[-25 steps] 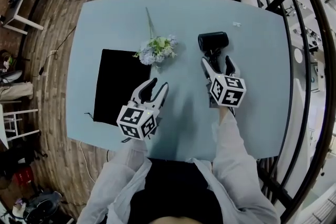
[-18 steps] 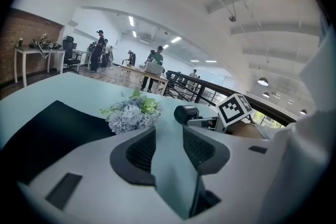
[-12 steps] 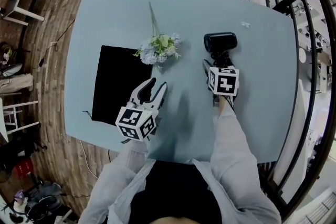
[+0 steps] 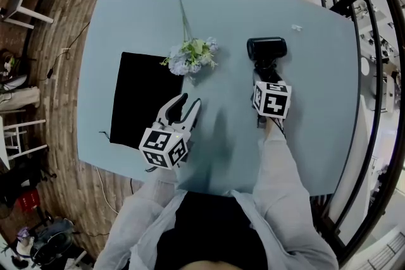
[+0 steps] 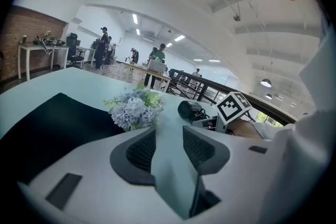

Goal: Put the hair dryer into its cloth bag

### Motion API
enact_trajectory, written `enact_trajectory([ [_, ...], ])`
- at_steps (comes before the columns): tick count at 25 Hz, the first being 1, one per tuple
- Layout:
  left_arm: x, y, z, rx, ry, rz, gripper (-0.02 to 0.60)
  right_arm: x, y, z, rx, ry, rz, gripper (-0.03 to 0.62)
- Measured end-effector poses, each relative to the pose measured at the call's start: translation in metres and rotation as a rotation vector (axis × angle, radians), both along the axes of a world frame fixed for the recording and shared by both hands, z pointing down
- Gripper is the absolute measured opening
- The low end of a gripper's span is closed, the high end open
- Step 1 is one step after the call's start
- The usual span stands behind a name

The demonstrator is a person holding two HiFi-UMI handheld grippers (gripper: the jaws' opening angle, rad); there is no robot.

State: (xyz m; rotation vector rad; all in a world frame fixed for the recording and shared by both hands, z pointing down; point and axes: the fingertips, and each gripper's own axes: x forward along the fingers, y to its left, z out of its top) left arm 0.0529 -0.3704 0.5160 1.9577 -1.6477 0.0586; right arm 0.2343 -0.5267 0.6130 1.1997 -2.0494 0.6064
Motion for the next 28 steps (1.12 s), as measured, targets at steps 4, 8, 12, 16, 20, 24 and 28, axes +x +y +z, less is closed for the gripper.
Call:
enact_trajectory([
  [4, 0.001, 0.005, 0.0, 0.0, -0.004, 0.001, 0.173, 0.001, -0.001, -0.003, 0.018, -0.029, 0.004, 0.195],
  [8, 0.002, 0.013, -0.002, 0.002, -0.006, 0.001, 0.173, 0.009, -0.001, -0.007, 0.056, -0.072, 0.052, 0.192],
  [12, 0.0, 0.02, -0.01, 0.019, -0.005, 0.001, 0.173, 0.014, 0.005, -0.019, 0.116, -0.086, 0.06, 0.193],
  [16, -0.006, 0.031, -0.013, 0.025, -0.008, 0.015, 0.173, 0.016, 0.032, -0.029, 0.119, -0.107, 0.071, 0.193],
  [20, -0.013, 0.041, -0.018, 0.043, -0.004, 0.044, 0.173, 0.015, 0.055, -0.047, 0.154, -0.106, 0.077, 0.193],
  [24, -0.02, 0.055, -0.028, 0.064, -0.003, 0.076, 0.173, 0.013, 0.079, -0.064, 0.175, -0.096, 0.084, 0.193],
  [28, -0.033, 0.072, -0.044, 0.1, 0.004, 0.088, 0.173, 0.013, 0.104, -0.084, 0.201, -0.079, 0.085, 0.193],
])
